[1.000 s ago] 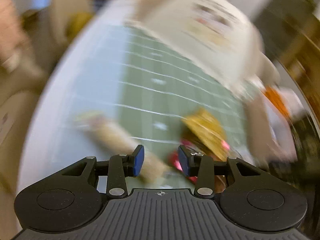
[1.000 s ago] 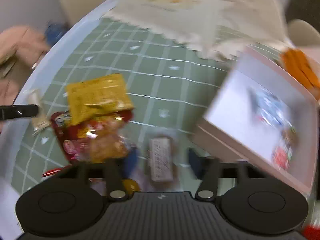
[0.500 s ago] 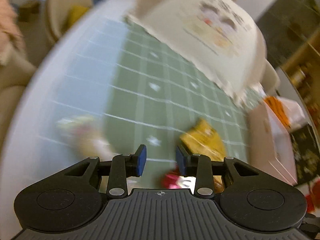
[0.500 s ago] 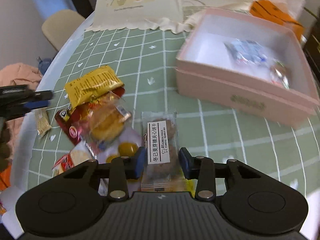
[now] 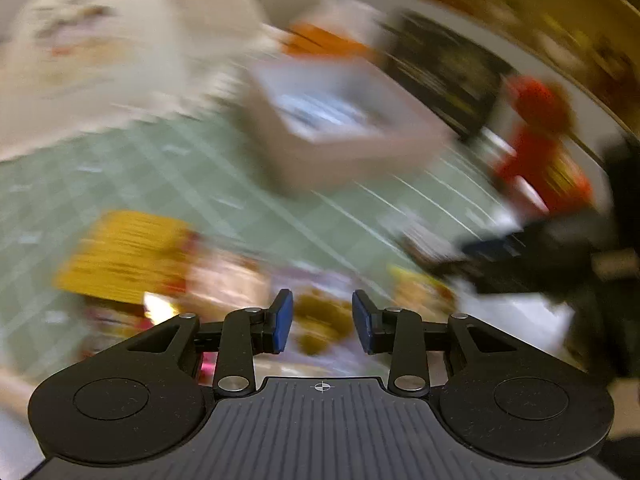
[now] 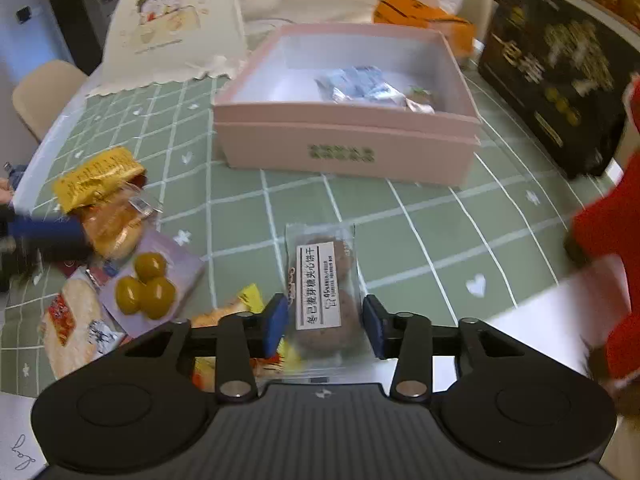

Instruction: Organize snacks

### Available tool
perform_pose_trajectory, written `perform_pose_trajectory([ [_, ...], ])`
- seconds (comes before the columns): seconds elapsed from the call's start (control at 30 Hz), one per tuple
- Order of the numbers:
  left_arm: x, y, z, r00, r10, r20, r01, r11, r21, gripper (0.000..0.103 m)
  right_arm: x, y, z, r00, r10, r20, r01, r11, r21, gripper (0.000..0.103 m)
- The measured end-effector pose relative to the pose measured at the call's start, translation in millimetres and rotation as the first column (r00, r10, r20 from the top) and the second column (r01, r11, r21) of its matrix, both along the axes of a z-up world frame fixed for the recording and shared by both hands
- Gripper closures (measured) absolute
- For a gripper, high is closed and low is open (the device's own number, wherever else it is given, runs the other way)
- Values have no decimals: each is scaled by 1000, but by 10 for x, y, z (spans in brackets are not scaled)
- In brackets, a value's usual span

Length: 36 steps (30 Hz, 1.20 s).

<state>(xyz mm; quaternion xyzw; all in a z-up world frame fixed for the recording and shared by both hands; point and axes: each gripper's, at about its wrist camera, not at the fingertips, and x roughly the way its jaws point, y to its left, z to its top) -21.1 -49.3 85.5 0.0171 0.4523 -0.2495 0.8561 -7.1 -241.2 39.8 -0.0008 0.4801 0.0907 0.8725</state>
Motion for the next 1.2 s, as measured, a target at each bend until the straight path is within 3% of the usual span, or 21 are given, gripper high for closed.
perform_pose_trajectory([
  [0.13, -132, -395, -198, 990, -134, -51, 136, 990, 43, 64, -84, -92, -25, 1000, -23, -6, 23, 1000, -2, 53],
  [0.27, -243, -419, -277, 983, -166, -77, 171, 983, 68, 64, -223, -191, 9, 999, -48, 7, 48, 999, 13, 52],
  [0.37, -266, -296, -320, 987, -131, -87, 140, 985, 104, 64, -361, -248, 12, 999, -50, -2, 50, 998, 49, 52],
  [0.53, -132, -24, -375, 995, 25, -93, -12, 990, 139, 64, -499, -168, -65, 1000, -13, -28, 15, 997, 78, 47],
  [0.63, -74, 120, -269, 993, 93, -78, -84, 989, 119, 64, -499, -26, -74, 1000, 6, 1, -6, 999, 51, 47],
  [0.7, -51, 165, -168, 993, 99, -58, -95, 993, 68, 64, -458, 84, -78, 1000, 24, 13, -25, 998, 52, 47],
  [0.8, -3, 171, -41, 996, 56, -71, -59, 998, -31, 64, -380, 232, -83, 998, 51, 33, -52, 998, 40, 47],
  [0.97, 25, -113, 6, 999, -26, -35, 25, 999, -32, 64, -392, 196, -25, 997, 68, 37, -70, 996, 50, 47],
  [1.03, 12, -279, 2, 997, -79, -6, 79, 997, -9, 64, -439, 116, -2, 997, 63, 41, -64, 998, 26, 47],
  [1.13, 1, -558, -34, 983, -182, 36, 178, 980, 90, 63, -472, -38, -5, 999, 27, 37, -27, 1000, -5, 46],
  [1.2, 12, -655, -78, 978, -204, 39, 197, 972, 128, 63, -470, -152, -10, 999, -16, 38, 17, 1000, -13, 46],
])
